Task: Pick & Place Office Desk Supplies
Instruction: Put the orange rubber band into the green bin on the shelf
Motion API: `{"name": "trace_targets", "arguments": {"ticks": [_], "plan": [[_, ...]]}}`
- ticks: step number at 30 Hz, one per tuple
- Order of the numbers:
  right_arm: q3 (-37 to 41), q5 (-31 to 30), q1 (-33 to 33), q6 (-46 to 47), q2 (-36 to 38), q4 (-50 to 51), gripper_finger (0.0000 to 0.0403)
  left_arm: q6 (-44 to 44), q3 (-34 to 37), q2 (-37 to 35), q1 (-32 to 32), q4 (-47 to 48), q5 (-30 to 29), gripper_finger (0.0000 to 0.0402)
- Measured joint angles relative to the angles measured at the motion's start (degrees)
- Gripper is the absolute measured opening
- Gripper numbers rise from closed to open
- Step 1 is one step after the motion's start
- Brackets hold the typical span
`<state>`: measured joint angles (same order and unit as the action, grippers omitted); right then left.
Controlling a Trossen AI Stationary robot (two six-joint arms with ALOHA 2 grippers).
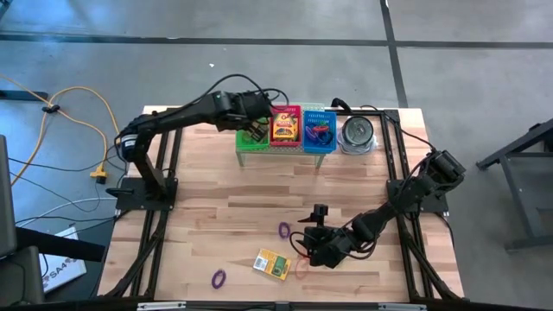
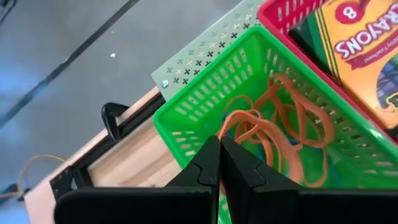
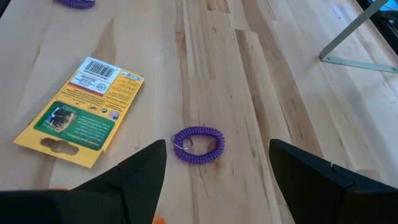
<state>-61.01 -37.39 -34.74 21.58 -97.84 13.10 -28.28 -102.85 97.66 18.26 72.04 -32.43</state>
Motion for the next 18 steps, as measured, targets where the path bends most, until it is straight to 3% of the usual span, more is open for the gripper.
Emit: {"name": "trace_targets", "arguments": {"ticks": [18], "plan": [[0.00, 0.07, 0.00, 0.22, 0.00, 0.02, 0.0274, 5.60, -0.02, 0.81, 0.17, -2.22, -0.44, 0.0015]]}}
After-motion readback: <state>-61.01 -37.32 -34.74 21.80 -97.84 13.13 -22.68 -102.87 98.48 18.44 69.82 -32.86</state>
